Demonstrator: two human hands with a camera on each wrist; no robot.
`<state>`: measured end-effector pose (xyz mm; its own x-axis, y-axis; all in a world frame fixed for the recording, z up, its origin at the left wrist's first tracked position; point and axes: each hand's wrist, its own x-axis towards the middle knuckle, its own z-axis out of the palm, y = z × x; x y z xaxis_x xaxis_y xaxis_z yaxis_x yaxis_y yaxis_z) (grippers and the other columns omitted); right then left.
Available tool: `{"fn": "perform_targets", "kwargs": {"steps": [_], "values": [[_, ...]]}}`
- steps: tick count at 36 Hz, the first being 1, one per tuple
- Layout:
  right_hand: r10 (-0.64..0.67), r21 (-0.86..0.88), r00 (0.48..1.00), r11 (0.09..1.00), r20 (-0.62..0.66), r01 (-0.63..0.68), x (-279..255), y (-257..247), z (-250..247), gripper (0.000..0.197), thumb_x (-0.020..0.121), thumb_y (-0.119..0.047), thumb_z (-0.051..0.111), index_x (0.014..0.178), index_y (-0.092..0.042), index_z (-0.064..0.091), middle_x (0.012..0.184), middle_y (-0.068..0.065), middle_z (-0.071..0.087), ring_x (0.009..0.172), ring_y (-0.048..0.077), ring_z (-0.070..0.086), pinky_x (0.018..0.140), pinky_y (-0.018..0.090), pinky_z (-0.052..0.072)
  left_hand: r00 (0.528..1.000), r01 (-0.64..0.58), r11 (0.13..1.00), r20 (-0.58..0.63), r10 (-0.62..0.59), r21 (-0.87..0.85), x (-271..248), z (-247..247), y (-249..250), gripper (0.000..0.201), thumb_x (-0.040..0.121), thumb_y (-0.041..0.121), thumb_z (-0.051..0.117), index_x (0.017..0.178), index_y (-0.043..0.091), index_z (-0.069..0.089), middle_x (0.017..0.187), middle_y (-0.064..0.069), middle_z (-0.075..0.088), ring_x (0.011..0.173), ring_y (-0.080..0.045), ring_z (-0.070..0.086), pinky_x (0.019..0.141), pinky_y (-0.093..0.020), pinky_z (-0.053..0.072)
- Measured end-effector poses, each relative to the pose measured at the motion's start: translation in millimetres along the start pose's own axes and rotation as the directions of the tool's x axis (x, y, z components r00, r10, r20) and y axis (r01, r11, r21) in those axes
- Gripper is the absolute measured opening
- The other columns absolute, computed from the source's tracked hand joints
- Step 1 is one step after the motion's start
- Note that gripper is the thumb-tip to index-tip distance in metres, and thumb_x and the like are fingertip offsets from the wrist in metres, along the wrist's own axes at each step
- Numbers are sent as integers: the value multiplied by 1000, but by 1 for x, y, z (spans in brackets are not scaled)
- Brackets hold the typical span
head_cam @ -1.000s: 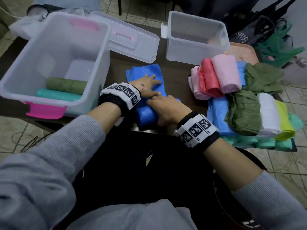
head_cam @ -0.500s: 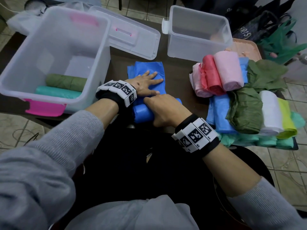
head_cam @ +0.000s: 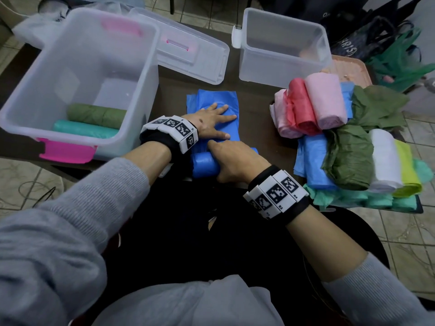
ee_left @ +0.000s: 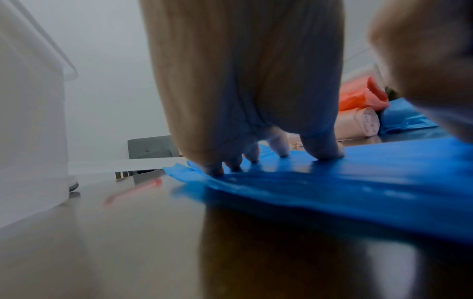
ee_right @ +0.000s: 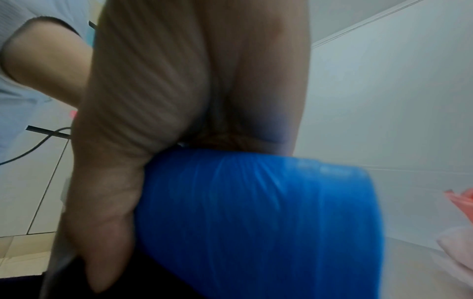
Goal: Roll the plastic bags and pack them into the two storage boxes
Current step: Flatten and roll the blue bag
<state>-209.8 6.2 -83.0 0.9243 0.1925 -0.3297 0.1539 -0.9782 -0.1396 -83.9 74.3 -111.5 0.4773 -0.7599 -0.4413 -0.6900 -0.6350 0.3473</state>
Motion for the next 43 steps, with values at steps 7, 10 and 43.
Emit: {"fn": "perform_targets", "kwargs": {"steps": [7, 10, 43], "values": [[6, 138, 1000, 990, 28, -10, 2, 12, 1, 58, 61, -30, 81, 100, -12, 41, 98, 9, 52, 89, 31, 56, 71, 38, 48, 1000, 12, 999, 8, -12, -42, 2, -2, 0, 67, 94, 43, 48, 150, 31, 13, 159, -1, -5, 146, -23, -10, 118, -46, 2], [-4, 174, 1000, 985, 31, -2, 3, 14, -2, 58, 56, -35, 85, 91, -17, 43, 97, 1, 45, 90, 24, 51, 72, 35, 43, 999, 19, 992, -24, -23, -123, 0, -4, -1, 69, 93, 32, 55, 150, 31, 15, 160, -2, -2, 147, -22, -4, 118, -43, 5], [163, -20, 972, 985, -170, -169, -16, 17, 5, 84, 69, -45, 76, 136, -12, 39, 132, 10, 41, 122, 29, 39, 103, 37, 27, 970, 231, 938, -18, -243, -258, -81, -8, 23, 62, 72, 23, 80, 128, 20, 56, 124, 0, 61, 113, -19, 56, 99, -34, 44]]}}
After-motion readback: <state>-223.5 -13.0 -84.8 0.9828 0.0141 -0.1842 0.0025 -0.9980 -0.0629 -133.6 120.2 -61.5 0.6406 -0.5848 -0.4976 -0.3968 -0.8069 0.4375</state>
